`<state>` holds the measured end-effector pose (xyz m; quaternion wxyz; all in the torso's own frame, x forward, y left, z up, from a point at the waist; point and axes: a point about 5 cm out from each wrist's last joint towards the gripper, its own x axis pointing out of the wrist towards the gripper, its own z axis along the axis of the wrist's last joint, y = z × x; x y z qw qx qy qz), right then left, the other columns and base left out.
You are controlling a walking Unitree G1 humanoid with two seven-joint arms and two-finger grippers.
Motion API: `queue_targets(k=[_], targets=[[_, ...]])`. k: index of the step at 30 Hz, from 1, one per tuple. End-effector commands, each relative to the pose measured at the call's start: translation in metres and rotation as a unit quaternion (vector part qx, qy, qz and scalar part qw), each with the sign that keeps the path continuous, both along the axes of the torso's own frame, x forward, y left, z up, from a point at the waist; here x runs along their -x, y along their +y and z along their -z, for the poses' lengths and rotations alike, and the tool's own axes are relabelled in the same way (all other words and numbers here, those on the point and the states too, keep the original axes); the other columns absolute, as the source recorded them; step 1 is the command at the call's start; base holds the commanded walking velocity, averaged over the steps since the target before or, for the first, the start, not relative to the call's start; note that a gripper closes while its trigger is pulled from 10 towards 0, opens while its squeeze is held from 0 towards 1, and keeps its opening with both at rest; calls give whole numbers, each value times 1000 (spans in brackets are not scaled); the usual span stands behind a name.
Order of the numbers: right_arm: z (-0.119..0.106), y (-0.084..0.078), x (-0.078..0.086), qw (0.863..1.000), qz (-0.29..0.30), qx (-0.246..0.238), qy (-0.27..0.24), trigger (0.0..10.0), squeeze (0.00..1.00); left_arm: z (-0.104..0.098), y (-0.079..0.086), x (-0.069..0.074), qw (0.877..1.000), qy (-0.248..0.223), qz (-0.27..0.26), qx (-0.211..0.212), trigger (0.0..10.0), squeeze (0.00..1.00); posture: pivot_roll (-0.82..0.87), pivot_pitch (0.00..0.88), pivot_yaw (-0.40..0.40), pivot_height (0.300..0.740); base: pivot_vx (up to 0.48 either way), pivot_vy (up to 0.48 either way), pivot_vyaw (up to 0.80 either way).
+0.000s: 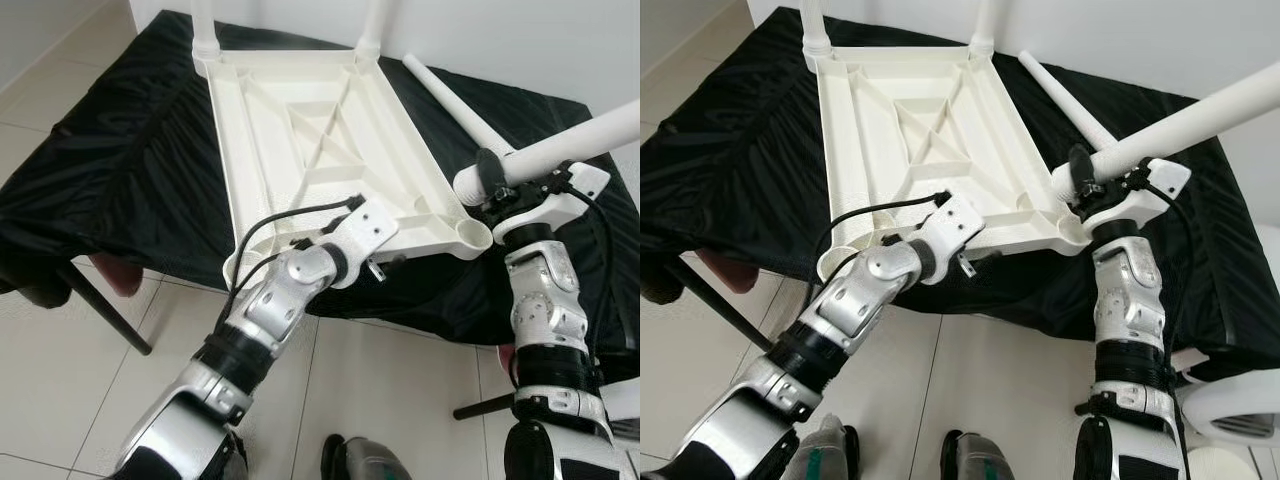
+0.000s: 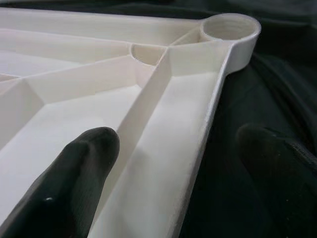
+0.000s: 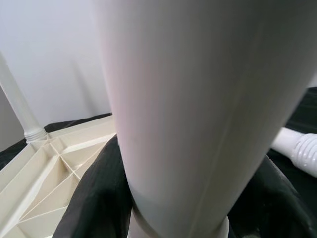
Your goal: Building children table
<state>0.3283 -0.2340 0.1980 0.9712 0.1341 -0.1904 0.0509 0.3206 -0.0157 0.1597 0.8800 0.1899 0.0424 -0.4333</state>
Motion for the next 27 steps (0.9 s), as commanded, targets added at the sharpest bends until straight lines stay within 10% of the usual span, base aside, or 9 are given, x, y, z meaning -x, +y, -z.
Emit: queue_targets(k=[1,12,15,19,21,23,25,26,27], targets=[[0,-1,3,1000,5,0,0,10000,0,2,-5,-4,1000,-7,-24,-12,10000,0,40,116,-74,740,0,0,0],[3,-1,8,1000,17,2,9,10000,0,-1,-33,-4,997,-21,48,-51,9765,0,29,117,-54,740,0,0,0],[3,-1,9,1000,19,3,11,10000,0,2,-35,-2,996,-18,63,-58,5882,0,27,117,-50,740,0,0,0],[3,-1,9,1000,20,3,11,10000,0,7,-37,0,995,-6,76,-62,5451,0,27,116,-46,740,0,0,0],[3,-2,9,1000,21,5,12,10000,0,14,-39,4,992,-1,96,-79,0,0,27,115,-47,740,0,0,0],[3,-2,9,1000,21,6,13,10000,0,17,-39,5,991,0,102,-89,2392,0,25,114,-46,740,0,0,0],[3,-2,9,1000,21,6,13,10000,0,19,-39,5,990,0,104,-96,2392,0,25,113,-45,740,0,0,0],[3,-2,9,1000,21,7,13,10000,0,22,-38,3,990,11,96,-104,8549,0,26,113,-44,740,0,0,0],[3,-2,9,1000,21,8,14,10000,0,25,-37,1,990,16,86,-112,9098,0,24,110,-41,740,0,0,0]])
